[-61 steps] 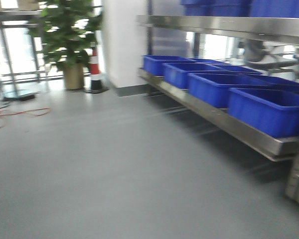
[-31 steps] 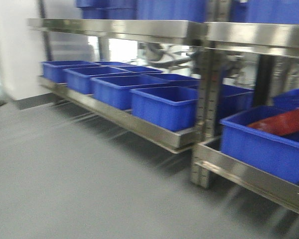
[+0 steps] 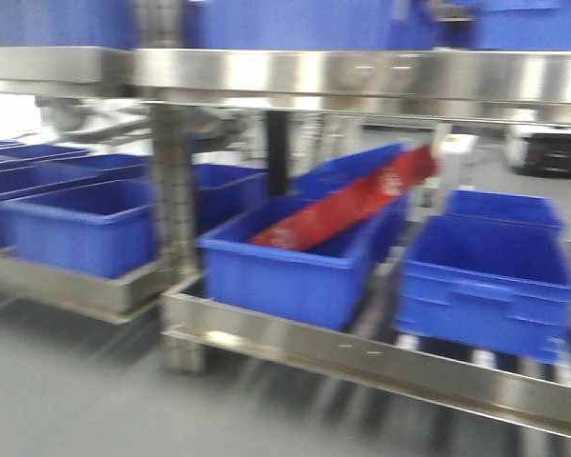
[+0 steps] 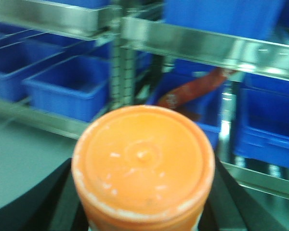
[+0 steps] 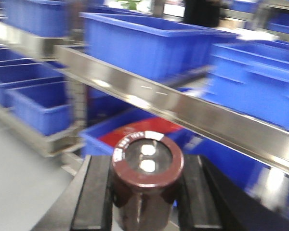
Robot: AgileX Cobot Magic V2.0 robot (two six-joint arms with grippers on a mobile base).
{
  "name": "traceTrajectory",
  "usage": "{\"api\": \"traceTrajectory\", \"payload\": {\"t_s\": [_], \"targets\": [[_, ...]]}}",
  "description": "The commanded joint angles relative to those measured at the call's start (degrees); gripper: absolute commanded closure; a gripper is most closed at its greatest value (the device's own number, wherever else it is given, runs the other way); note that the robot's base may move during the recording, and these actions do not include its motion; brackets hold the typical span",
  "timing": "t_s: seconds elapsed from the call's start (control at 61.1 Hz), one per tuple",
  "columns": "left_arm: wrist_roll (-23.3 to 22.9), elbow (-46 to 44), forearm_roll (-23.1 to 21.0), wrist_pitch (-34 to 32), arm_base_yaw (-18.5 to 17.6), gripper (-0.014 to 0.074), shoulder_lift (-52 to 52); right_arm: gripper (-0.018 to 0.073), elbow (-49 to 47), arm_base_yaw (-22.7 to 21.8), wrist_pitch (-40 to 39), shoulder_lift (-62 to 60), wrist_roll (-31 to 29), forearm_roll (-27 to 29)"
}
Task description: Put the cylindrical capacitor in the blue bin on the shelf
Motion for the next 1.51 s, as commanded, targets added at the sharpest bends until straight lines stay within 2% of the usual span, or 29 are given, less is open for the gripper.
{"api": "traceTrajectory", "payload": {"t_s": [0.0,1.489], "targets": [[0.0,-0.2,-0.3,-1.7,-0.3,0.0707,-0.3,0.0721,-0.2,0.1,-1.4,-0.2,-0.5,-0.3],[0.0,-0.2,-0.3,-1.7,-0.3,0.0707,-0.3,0.0721,-0.2,0.1,-1.4,-0.2,-0.5,-0.3]]}}
